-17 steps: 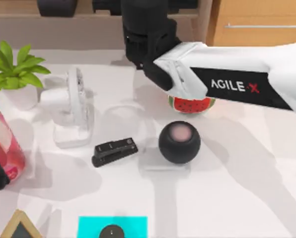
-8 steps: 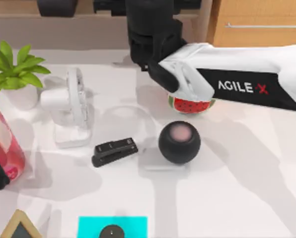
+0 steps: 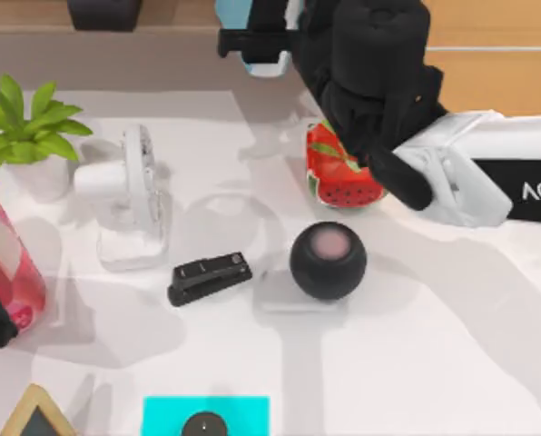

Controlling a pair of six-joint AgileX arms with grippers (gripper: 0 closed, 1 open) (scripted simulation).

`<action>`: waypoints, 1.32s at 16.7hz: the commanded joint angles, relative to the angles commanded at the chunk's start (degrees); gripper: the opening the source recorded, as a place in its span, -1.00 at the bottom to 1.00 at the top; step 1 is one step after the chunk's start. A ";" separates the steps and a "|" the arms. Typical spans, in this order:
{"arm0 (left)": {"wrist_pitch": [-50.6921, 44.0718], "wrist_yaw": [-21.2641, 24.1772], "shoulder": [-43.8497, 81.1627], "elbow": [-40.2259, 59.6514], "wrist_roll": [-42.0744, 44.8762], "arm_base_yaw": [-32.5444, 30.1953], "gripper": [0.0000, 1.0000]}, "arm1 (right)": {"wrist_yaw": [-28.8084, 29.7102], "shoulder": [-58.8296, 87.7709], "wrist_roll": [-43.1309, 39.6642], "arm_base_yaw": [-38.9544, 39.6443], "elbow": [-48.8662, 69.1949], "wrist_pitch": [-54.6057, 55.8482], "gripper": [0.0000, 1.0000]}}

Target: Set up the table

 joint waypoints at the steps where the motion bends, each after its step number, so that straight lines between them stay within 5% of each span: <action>1: 0.00 0.00 0.00 0.00 0.00 0.00 1.00 | -3.27 -2.83 2.37 -0.62 -3.95 0.67 -1.00; 7: 0.00 0.00 0.00 0.00 0.00 0.00 1.00 | -23.07 -18.76 18.42 -7.98 -26.85 4.11 -1.00; 12: 0.00 0.00 0.00 0.00 0.00 0.00 1.00 | -36.20 -25.35 33.29 -21.32 -38.74 5.17 -1.00; 22: 0.00 0.00 0.00 0.00 0.00 0.00 1.00 | -46.61 -14.08 59.74 -58.46 -31.95 2.98 -1.00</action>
